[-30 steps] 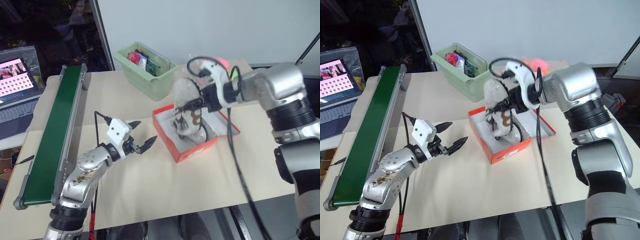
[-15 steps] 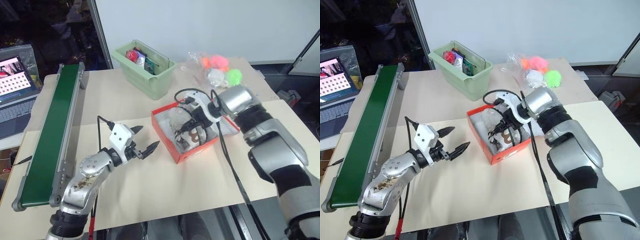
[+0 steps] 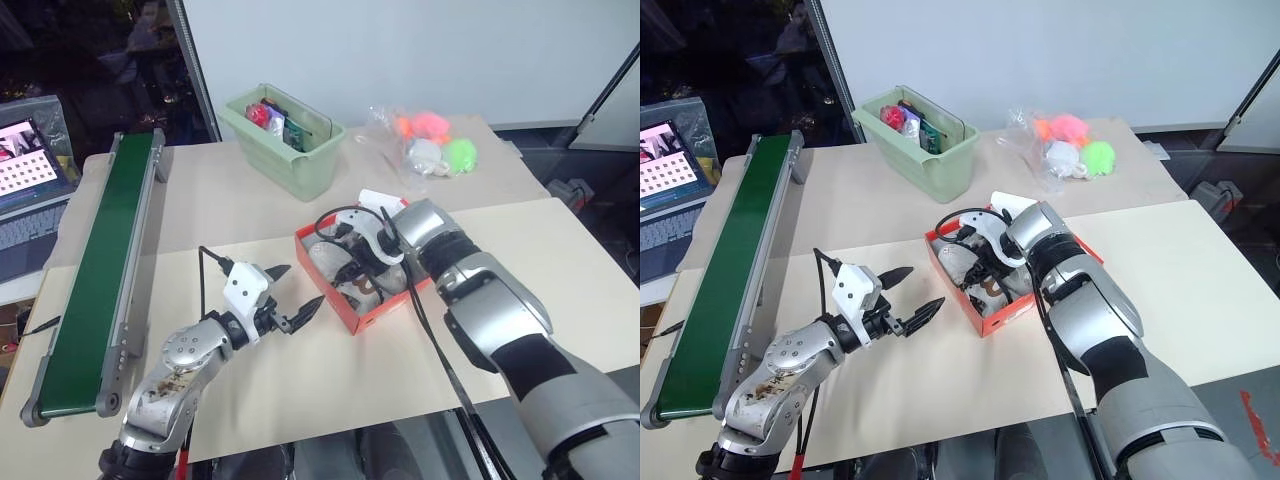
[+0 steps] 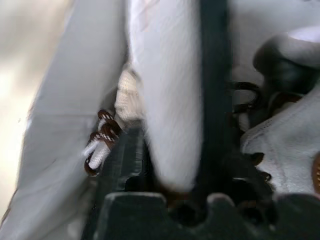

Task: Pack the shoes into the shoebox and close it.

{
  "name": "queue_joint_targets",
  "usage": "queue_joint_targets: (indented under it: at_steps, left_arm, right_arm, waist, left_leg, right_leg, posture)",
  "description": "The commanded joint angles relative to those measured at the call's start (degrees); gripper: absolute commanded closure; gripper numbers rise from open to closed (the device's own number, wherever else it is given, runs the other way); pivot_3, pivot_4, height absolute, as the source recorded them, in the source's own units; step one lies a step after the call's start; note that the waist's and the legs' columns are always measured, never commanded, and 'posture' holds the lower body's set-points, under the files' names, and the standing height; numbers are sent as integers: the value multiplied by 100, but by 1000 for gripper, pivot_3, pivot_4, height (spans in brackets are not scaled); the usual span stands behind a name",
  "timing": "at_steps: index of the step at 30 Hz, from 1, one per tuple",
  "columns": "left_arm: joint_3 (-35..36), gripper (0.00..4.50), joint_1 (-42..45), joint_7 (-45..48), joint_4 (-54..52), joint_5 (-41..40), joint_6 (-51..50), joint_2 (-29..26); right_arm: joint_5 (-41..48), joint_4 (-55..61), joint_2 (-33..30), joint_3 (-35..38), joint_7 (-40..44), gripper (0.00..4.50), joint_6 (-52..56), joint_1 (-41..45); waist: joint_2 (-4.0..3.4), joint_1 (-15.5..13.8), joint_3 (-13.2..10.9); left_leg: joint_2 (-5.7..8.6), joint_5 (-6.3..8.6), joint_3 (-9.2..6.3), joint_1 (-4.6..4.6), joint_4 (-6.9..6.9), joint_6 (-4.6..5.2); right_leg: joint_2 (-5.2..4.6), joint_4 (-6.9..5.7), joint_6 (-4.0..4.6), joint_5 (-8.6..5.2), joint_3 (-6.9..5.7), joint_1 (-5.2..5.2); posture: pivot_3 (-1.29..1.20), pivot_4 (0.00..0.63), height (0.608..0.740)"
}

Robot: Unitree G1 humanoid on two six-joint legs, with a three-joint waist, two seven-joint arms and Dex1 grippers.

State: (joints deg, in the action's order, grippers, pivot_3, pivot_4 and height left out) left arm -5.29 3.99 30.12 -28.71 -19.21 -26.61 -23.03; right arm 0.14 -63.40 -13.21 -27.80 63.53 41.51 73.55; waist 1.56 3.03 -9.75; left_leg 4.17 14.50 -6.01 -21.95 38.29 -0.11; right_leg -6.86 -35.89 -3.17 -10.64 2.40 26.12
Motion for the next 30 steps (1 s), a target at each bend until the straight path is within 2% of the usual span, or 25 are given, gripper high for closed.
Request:
queue_joint_targets:
  at_steps: [1,3,9,13,15,19,21,25,26,28,30]
  left_arm:
    - [30,0,116,170,-25,-50,124,-76]
    - [5,0,197,257,100,-32,209,-73]
    - [-120,0,469,496,447,85,443,-81]
    - [-108,0,753,631,825,117,547,-64]
    - [-158,0,858,717,974,119,609,-42]
    - [-254,0,917,895,1129,115,715,-47]
    - [-210,0,902,972,1170,112,760,-109]
    - [-210,0,964,1119,1208,87,761,-174]
    - [-219,0,983,1158,1213,83,759,-194]
    - [-213,0,1007,1212,1231,81,767,-227]
    - [-188,0,1053,1240,1262,70,759,-244]
  right_arm:
    - [-95,68,108,303,-153,1158,-76,262]
    - [-113,145,105,456,-294,421,-139,347]
    - [-12,365,-103,1049,-582,421,101,699]
    - [83,1113,-466,1297,-466,421,736,761]
    - [395,2185,-818,1709,-539,421,1546,542]
    - [1693,5591,-1668,3582,-524,421,3850,-741]
    - [2104,6790,-1997,4168,-523,931,4310,-1447]
    - [2514,8226,-2822,5216,-563,2117,4597,-3085]
    - [2569,8847,-3161,5284,-430,2550,4364,-3980]
    - [2552,9594,-3581,5216,-400,3130,3934,-5186]
    - [2189,9871,-3865,4778,-707,3780,3287,-6205]
  waist:
    - [0,8,0]
    - [0,17,0]
    - [-1,-5,0]
    - [-1,-19,0]
    - [-1,-29,0]
    - [-1,-170,0]
    - [-2,-218,1]
    - [-1,-264,1]
    - [-1,-273,1]
    - [-9,-316,5]
    - [-20,-267,11]
  left_leg:
    - [0,0,0,0,0,0]
    - [0,0,1,-1,0,0]
    - [2,0,-1,-8,1,0]
    - [0,2,-1,-10,1,2]
    - [0,2,0,-15,1,3]
    - [-1,6,-14,-47,12,9]
    - [-2,17,-16,-54,32,15]
    - [2,28,0,-57,57,27]
    - [4,28,17,-51,61,28]
    - [4,30,38,-38,58,31]
    - [-2,35,51,0,57,40]
  right_leg:
    - [0,0,0,0,0,0]
    - [0,-1,0,0,2,0]
    - [0,-5,0,0,1,3]
    - [1,-8,0,0,-1,3]
    - [1,-12,0,0,-1,5]
    - [-2,2,0,0,-28,10]
    - [-2,2,-1,0,-35,11]
    - [-6,7,-5,2,-31,1]
    - [-10,17,-10,5,-32,-9]
    - [-17,22,-13,4,-23,-17]
    - [-8,23,-19,-1,-26,-65]
  posture:
    - [0,150,740]
    - [0,150,740]
    - [0,150,740]
    - [0,150,740]
    - [0,150,740]
    - [0,150,740]
    - [0,150,740]
    - [0,150,740]
    - [0,150,740]
    - [0,150,740]
    - [0,150,740]
